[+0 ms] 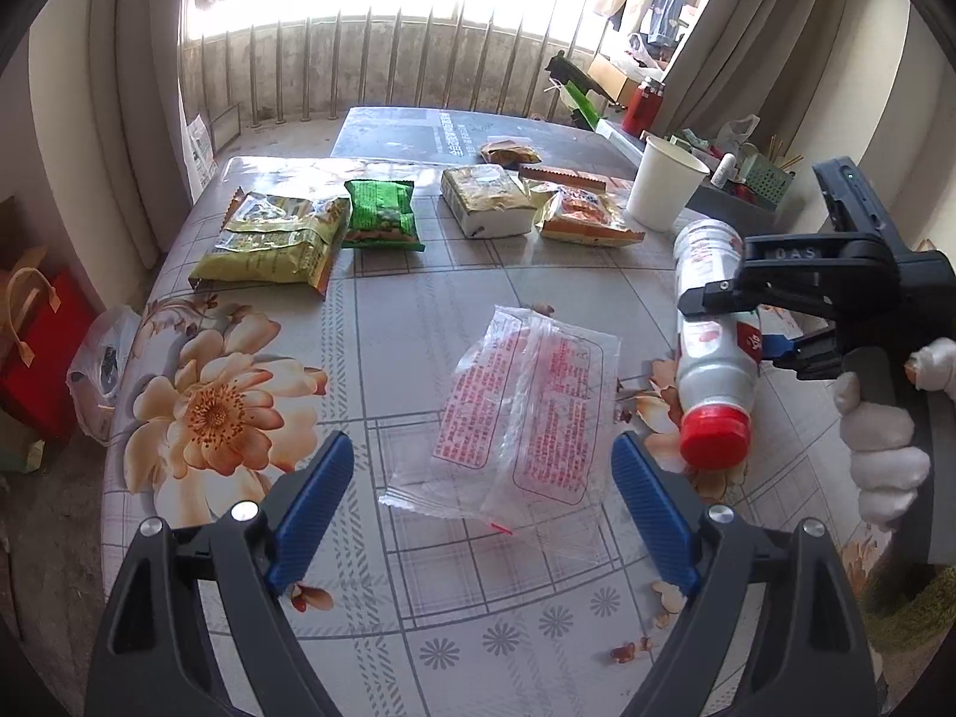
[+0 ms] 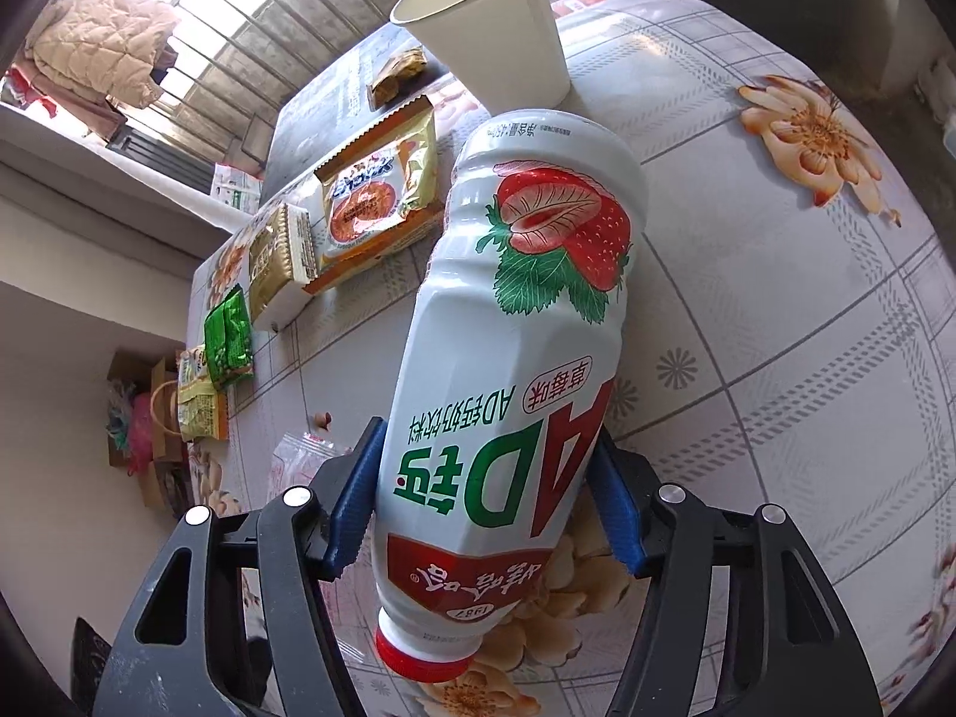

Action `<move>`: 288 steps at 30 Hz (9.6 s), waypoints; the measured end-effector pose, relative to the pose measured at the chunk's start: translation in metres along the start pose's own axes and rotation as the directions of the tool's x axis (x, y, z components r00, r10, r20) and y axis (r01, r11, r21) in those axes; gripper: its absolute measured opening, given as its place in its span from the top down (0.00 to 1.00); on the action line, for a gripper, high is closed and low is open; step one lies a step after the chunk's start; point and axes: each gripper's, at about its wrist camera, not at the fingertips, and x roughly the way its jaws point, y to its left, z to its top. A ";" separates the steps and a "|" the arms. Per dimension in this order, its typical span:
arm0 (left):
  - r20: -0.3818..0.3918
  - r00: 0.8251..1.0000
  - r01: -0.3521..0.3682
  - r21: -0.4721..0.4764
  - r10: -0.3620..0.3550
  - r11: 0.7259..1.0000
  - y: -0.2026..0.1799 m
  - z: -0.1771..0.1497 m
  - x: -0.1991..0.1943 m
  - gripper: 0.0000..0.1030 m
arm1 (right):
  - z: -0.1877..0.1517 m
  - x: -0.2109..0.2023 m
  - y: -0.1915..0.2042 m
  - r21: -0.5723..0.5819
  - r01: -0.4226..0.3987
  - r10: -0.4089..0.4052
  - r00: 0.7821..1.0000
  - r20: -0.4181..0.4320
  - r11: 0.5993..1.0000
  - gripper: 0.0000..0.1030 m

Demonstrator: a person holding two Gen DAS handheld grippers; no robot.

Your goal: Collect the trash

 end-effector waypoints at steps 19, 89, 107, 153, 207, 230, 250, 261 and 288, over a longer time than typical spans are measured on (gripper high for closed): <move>-0.139 0.987 -0.048 0.241 0.083 0.969 -0.066 -0.003 0.044 0.78 | -0.122 -0.091 -0.075 -0.339 0.181 -0.160 0.983 0.090 0.923 0.43; -0.203 0.935 0.306 0.048 -0.291 0.951 -0.150 -0.167 -0.083 0.69 | -0.271 -0.158 -0.126 -0.282 0.064 0.009 0.967 0.254 0.957 0.46; -0.265 0.753 0.549 -0.250 -0.602 0.797 -0.126 -0.175 -0.068 0.65 | -0.268 -0.133 -0.116 -0.303 -0.035 0.081 0.987 0.141 0.952 0.46; -0.331 0.785 0.619 0.384 -0.523 0.685 -0.444 -0.106 -0.074 1.00 | -0.302 -0.295 -0.394 0.368 -0.181 -0.066 0.821 0.567 0.912 0.47; -0.314 0.783 0.619 0.477 -0.537 0.624 -0.467 -0.123 -0.101 0.38 | -0.310 -0.312 -0.412 0.357 0.267 -0.432 0.719 0.545 0.895 0.13; 0.033 0.999 0.002 0.162 -0.008 0.987 -0.262 -0.240 -0.193 0.05 | -0.417 -0.286 -0.203 0.003 0.543 -0.427 0.657 0.621 0.840 0.08; 0.017 1.000 -0.018 0.149 0.015 0.989 -0.275 -0.263 -0.201 0.05 | -0.443 -0.280 -0.215 0.078 0.539 -0.496 0.697 0.518 0.839 0.08; 0.013 1.000 -0.005 0.172 0.003 0.985 -0.293 -0.260 -0.203 0.05 | -0.444 -0.295 -0.221 0.057 0.520 -0.466 0.706 0.533 0.852 0.08; -0.005 1.000 -0.019 0.145 0.020 0.989 -0.278 -0.252 -0.201 0.05 | -0.436 -0.284 -0.192 -0.080 0.546 -0.437 0.743 0.507 0.834 0.08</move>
